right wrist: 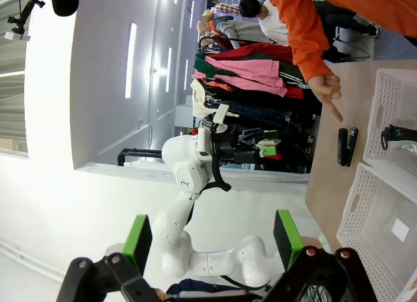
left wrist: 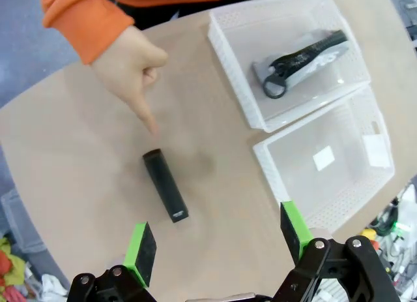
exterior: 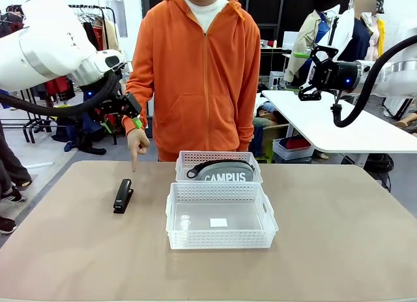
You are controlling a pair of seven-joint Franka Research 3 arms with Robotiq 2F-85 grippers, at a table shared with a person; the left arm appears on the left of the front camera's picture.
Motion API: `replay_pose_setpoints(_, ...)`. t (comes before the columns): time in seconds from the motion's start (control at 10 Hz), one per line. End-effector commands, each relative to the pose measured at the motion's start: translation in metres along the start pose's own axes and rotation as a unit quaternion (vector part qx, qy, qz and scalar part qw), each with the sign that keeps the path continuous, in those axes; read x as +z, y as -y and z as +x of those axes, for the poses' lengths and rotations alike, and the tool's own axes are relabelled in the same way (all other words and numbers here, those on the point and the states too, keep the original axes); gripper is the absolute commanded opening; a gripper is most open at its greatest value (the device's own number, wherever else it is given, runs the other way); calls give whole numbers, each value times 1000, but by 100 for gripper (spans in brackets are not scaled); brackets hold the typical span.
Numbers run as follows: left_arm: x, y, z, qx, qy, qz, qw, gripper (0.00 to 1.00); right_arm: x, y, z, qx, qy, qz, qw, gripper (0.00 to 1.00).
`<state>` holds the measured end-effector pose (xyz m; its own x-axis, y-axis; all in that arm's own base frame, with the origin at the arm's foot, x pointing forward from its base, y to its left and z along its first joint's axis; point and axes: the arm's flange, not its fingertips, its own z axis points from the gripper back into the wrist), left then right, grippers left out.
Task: Distribute items into two baskets.
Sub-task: Pick up the Stapler that the person points to.
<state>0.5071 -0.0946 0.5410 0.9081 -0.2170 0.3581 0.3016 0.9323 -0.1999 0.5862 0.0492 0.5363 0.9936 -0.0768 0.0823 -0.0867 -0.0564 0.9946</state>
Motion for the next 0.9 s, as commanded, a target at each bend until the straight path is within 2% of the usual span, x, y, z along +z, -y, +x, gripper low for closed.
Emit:
replay_pose_setpoints(0.0, -18, 9, 5, 45, -21, 94, 994, 100, 1, -2, 0, -4, 6, 4, 1000, 100)
replay_pose_setpoints(0.2, -46, 9, 13, 72, -32, 154, 985, 100, 1, -2, 0, -4, 6, 4, 1000, 100)
replay_pose_setpoints(0.4, -90, 1, 13, 78, -89, 142, 983, 100, 1, -2, 0, -4, 6, 4, 1000, 100)
replay_pose_setpoints(0.6, -122, -3, 5, 88, -121, 130, 980, 100, 1, -2, 0, -4, 6, 4, 1000, 100)
replay_pose_setpoints(0.8, -146, -13, -7, 107, -131, 115, 979, 100, 1, -2, 0, -4, 6, 4, 1000, 100)
